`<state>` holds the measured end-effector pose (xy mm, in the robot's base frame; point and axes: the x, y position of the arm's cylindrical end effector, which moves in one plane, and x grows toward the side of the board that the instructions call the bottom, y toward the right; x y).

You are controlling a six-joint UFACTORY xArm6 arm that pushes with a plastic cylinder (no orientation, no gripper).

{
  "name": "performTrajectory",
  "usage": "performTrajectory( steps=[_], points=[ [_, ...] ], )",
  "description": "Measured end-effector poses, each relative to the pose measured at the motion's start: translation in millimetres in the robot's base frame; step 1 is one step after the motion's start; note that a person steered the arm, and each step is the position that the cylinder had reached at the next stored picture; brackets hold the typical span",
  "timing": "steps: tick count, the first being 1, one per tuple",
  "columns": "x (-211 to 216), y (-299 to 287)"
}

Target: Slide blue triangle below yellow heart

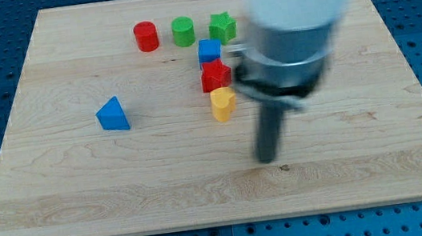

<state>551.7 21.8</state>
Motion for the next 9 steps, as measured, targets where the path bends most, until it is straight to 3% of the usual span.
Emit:
performTrajectory(
  steps=[1,2,3,5,7,9],
  points=[
    [-6,-123],
    [-44,-211],
    [-102,-231],
    [-109,-207],
    [-77,-120],
    [-50,-112]
  ],
)
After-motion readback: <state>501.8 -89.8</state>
